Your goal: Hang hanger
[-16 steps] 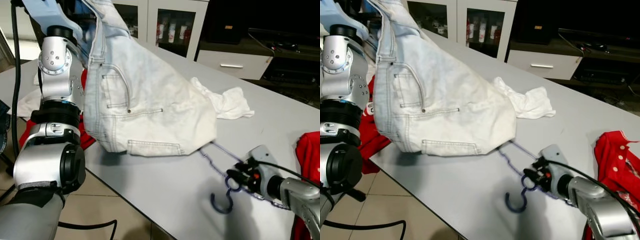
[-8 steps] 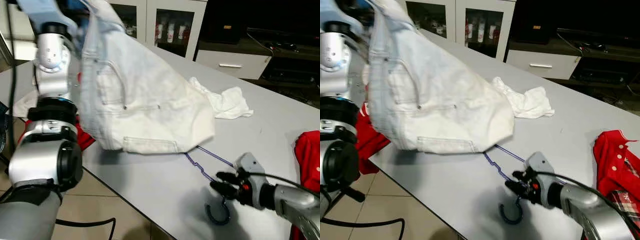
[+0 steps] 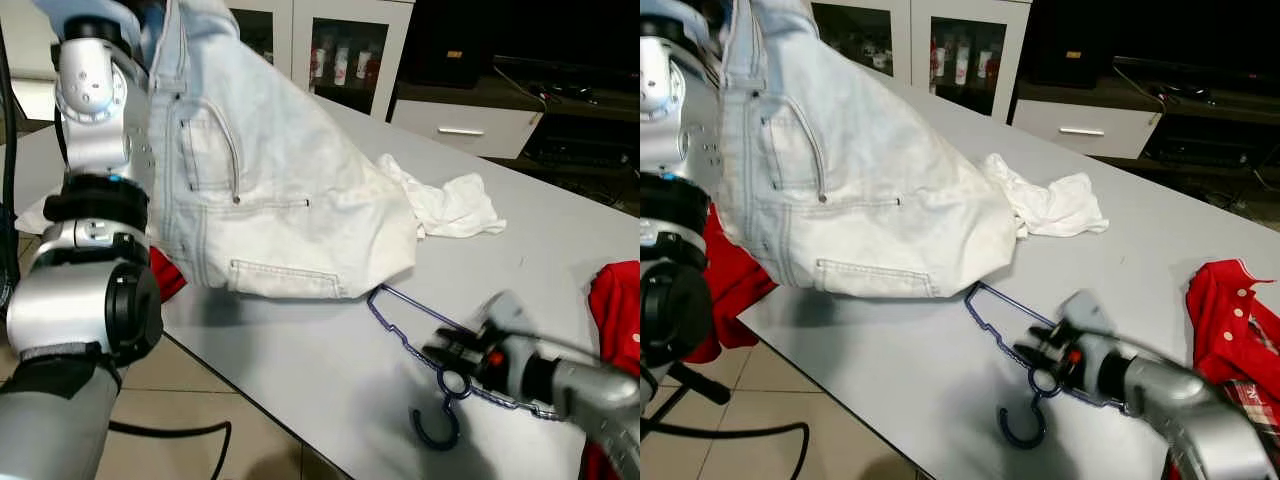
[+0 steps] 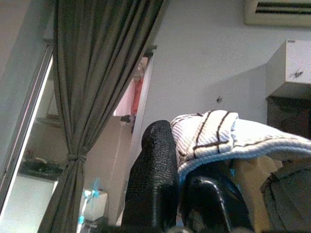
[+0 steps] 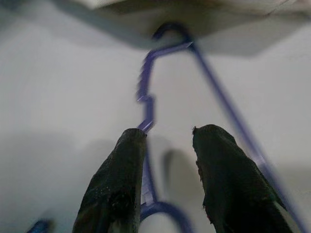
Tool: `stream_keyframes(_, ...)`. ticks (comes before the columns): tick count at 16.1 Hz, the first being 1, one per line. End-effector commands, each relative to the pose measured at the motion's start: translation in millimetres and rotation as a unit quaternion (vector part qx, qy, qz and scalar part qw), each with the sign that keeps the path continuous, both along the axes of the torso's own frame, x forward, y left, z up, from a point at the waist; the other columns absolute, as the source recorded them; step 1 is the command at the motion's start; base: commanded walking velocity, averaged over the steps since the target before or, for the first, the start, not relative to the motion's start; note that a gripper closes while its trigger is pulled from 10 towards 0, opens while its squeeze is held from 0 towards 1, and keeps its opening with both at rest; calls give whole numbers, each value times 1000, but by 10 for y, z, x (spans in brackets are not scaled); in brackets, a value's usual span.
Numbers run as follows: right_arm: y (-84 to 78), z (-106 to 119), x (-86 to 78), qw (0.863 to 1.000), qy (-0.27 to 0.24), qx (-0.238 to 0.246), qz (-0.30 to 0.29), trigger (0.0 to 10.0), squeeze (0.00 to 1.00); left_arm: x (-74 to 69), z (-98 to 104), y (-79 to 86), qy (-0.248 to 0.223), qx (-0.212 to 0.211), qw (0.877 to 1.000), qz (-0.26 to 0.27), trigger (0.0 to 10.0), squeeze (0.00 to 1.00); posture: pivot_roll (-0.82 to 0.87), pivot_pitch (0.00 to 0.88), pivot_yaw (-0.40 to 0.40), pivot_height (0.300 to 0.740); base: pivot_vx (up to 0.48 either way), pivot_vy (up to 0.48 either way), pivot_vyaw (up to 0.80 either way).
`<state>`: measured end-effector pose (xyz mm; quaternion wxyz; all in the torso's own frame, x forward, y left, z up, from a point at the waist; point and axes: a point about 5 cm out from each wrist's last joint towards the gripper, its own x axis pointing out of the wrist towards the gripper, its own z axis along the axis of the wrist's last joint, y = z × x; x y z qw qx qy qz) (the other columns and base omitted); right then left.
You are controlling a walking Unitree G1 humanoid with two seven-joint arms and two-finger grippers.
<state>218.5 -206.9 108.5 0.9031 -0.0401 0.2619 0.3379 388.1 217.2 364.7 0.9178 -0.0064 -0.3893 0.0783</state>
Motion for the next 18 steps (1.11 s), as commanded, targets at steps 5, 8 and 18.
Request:
stream_keyframes(5,-355,-165,14,992,31,-78,-99,10000,0,-8,24,-108,-20,-6,1000,-13,10000,0,-112,0,-21,740,0,0,0)
stream_keyframes(8,-365,-185,-117,992,50,-97,-60,10000,0,57,-255,-257,22,-5,999,-47,10000,0,-117,0,-21,740,0,0,0)
stream_keyframes(18,35,-128,-385,991,87,-32,99,10000,0,185,-1180,-463,245,34,957,-154,10000,0,-89,0,-48,740,0,0,0)
